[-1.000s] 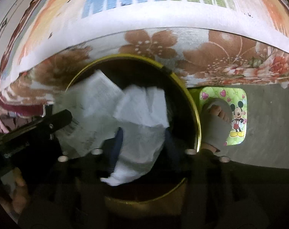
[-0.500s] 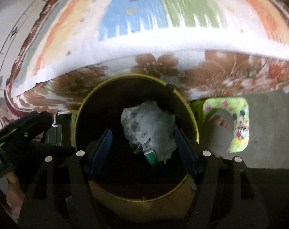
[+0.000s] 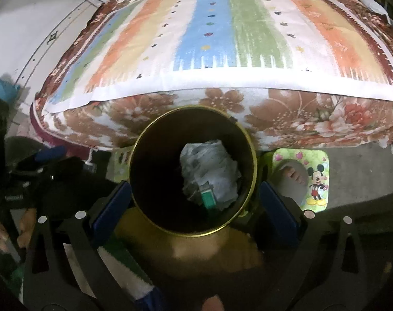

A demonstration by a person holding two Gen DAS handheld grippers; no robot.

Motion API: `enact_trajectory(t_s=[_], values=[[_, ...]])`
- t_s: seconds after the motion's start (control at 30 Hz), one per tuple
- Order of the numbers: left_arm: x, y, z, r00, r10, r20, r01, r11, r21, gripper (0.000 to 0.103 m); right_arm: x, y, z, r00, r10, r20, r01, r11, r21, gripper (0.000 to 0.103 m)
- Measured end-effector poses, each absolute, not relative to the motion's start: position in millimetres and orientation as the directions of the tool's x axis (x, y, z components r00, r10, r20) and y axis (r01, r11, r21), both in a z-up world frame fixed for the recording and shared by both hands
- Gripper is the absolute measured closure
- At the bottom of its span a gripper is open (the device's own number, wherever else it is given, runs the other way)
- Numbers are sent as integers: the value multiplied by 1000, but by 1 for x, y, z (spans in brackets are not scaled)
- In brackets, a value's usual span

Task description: Collect trash

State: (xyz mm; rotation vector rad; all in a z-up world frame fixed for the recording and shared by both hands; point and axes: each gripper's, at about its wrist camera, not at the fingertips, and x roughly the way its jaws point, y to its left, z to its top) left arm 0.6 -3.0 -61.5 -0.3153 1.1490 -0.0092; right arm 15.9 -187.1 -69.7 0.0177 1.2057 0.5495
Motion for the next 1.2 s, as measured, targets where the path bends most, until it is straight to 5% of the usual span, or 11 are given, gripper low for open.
enact_trajectory(t_s=[1.2], values=[[3, -4, -71, 413, -142, -900, -154, 963, -222, 6, 20, -186, -73, 249, 427, -869, -398, 863, 310, 9]])
